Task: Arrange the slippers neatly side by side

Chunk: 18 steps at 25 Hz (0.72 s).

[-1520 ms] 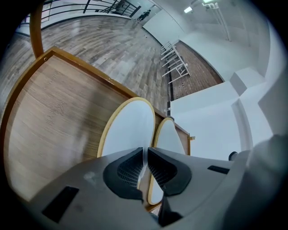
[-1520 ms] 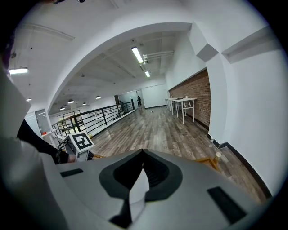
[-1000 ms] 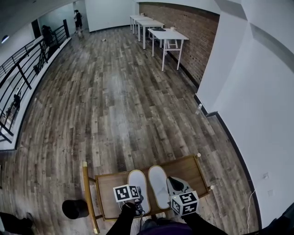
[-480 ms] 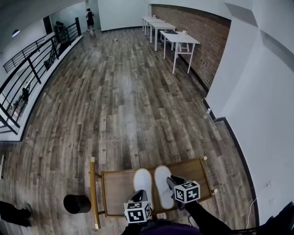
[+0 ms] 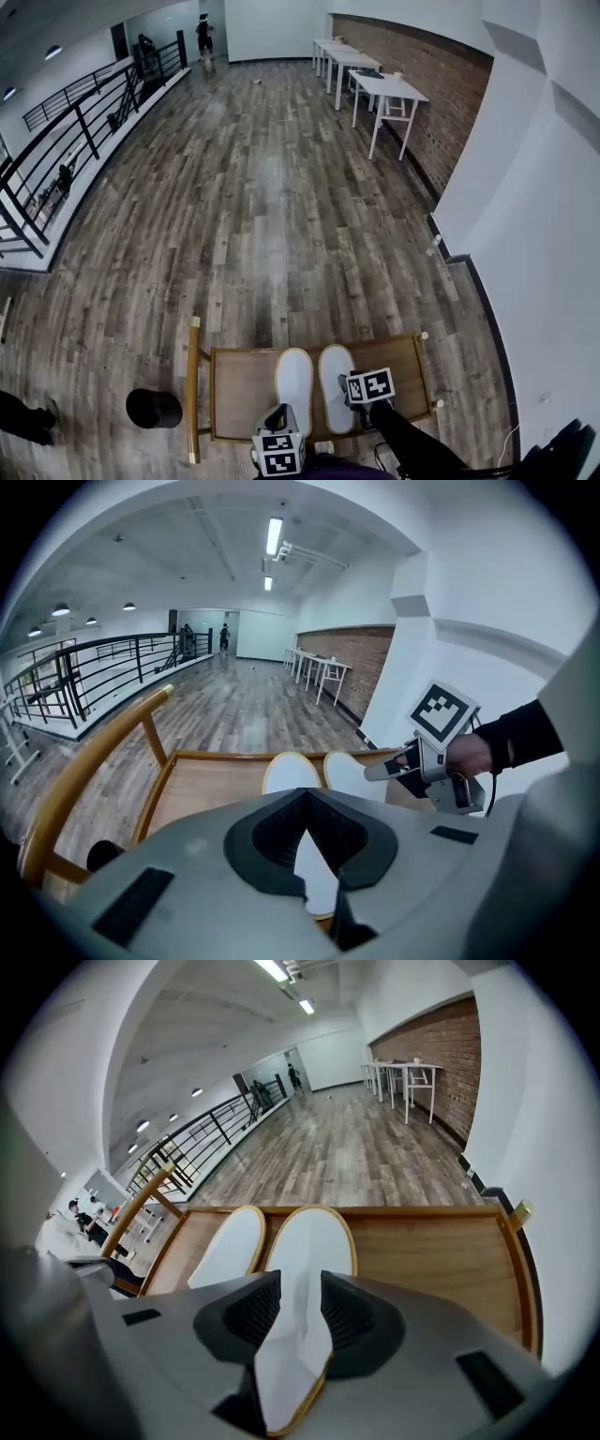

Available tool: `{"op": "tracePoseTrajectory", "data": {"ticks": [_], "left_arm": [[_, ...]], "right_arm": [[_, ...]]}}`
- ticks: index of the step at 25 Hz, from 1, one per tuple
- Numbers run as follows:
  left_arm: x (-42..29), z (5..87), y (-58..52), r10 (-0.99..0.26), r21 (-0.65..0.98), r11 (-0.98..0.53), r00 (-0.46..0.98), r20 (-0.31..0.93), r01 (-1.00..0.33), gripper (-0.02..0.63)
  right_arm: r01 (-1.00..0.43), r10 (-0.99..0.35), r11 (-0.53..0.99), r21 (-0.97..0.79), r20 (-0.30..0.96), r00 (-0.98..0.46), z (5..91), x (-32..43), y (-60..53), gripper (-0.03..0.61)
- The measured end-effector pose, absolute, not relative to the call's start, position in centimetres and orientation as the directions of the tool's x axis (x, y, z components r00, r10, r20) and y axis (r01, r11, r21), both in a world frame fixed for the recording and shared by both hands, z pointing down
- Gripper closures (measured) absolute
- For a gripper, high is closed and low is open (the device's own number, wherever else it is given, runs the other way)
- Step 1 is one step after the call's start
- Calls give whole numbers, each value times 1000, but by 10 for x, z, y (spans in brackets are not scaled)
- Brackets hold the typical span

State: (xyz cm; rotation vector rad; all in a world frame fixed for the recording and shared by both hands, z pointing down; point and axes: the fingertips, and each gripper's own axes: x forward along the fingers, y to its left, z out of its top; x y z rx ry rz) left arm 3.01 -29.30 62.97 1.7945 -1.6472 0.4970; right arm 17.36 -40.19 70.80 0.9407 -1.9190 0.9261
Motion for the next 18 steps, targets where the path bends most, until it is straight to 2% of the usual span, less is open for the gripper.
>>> {"op": "tracePoseTrajectory", "data": {"ticks": [6, 7, 8, 9, 14, 18], "left_arm": [[28, 622, -300, -757, 182, -9, 125, 641, -983, 614], [27, 621, -302, -763, 173, -7, 117, 636, -985, 614], [25, 621, -304, -769, 165, -5, 110, 630, -986, 614], [24, 620, -305, -773, 162, -6, 107, 626, -987, 614], [11, 621, -316, -786, 155, 11, 88, 612, -988, 614], [0, 614, -329, -804, 148, 32, 63, 591, -988, 613]], "right_arm": [[-861, -223, 422, -283, 889, -401, 724, 176, -402, 471], [-861, -217, 421, -287, 889, -403, 725, 176, -402, 486], [-861, -214, 418, -292, 889, -405, 726, 176, -401, 550], [-860, -210, 413, -301, 887, -411, 726, 176, -401, 555], [-856, -186, 374, -356, 876, -445, 722, 167, -400, 560], [-873, -181, 274, -403, 870, -458, 719, 165, -403, 561]]}}
